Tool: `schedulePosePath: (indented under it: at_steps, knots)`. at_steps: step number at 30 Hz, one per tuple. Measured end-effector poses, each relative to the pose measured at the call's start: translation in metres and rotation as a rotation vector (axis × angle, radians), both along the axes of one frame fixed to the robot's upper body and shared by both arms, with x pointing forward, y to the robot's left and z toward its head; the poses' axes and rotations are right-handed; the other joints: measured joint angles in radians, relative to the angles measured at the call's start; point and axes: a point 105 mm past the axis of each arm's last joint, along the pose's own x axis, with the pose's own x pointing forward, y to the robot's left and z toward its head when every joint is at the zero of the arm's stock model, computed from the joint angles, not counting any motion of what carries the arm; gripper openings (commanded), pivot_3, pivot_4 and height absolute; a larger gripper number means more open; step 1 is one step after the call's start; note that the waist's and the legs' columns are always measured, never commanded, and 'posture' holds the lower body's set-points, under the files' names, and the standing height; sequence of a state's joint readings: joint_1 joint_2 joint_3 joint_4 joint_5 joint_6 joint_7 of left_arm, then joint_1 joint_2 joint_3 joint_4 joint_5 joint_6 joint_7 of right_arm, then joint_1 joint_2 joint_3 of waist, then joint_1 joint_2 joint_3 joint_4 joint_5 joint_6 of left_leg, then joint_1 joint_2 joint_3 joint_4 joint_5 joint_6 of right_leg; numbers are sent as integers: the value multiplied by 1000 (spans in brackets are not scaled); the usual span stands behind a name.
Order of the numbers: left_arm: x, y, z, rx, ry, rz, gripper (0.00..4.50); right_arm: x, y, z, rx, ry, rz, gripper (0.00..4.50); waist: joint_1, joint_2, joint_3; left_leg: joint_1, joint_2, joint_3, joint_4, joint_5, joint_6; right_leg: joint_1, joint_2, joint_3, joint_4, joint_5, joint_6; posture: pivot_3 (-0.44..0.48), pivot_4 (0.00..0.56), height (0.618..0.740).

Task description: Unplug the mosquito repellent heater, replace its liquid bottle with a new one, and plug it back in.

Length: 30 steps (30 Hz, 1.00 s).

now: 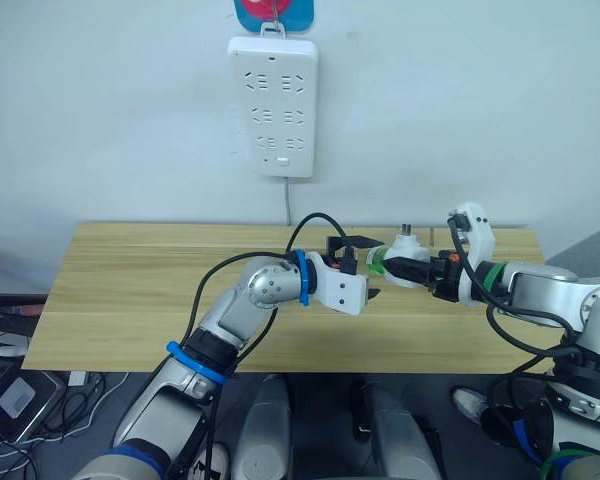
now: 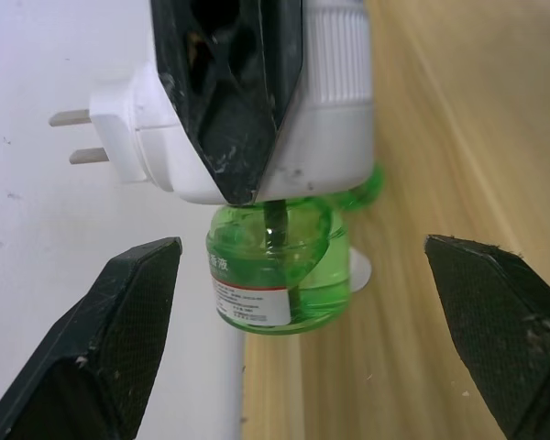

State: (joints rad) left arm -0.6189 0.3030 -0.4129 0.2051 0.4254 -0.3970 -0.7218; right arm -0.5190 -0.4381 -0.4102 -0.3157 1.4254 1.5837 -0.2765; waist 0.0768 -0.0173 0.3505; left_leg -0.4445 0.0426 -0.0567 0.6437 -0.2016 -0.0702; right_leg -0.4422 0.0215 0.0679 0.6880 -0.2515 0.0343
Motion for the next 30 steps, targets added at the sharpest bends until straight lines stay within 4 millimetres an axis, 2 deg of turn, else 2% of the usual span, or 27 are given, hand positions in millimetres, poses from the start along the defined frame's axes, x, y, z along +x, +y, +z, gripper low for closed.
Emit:
schedulePosePath:
  at_steps: [3,7,8,22,26,30]
  knots:
    - [2,-1,-4,23,0,23,3620,-1,0,2,8,1,-11,3063,-1,0,0,-1,0,0,0,0,0,0,0,0,-1,0,0,231,319,740]
    - [3,-2,-4,11,9,49,2338,-5,0,0,13,37,-28,3063,-3,0,0,-1,0,-1,0,0,0,0,0,0,-2,0,0,232,320,740]
    - [1,-2,-5,10,14,51,2150,-6,0,0,12,48,-34,3063,-3,0,0,-2,0,0,0,0,0,0,0,0,-3,1,0,232,320,740]
    - [0,-5,-8,6,30,56,2132,-8,2,-1,16,100,-79,3063,-2,0,0,-4,0,-1,1,0,1,0,0,-1,-7,2,1,229,325,740]
    - [1,-5,-7,-8,26,64,2132,-9,5,3,32,89,-60,4392,-2,0,0,-4,0,-1,1,0,1,0,0,-1,-7,2,1,227,326,740]
    - [1,-6,-6,-26,28,66,2132,-11,6,7,27,72,-44,4500,-2,0,0,-4,0,-1,1,0,1,0,0,-1,-7,2,1,222,327,740]
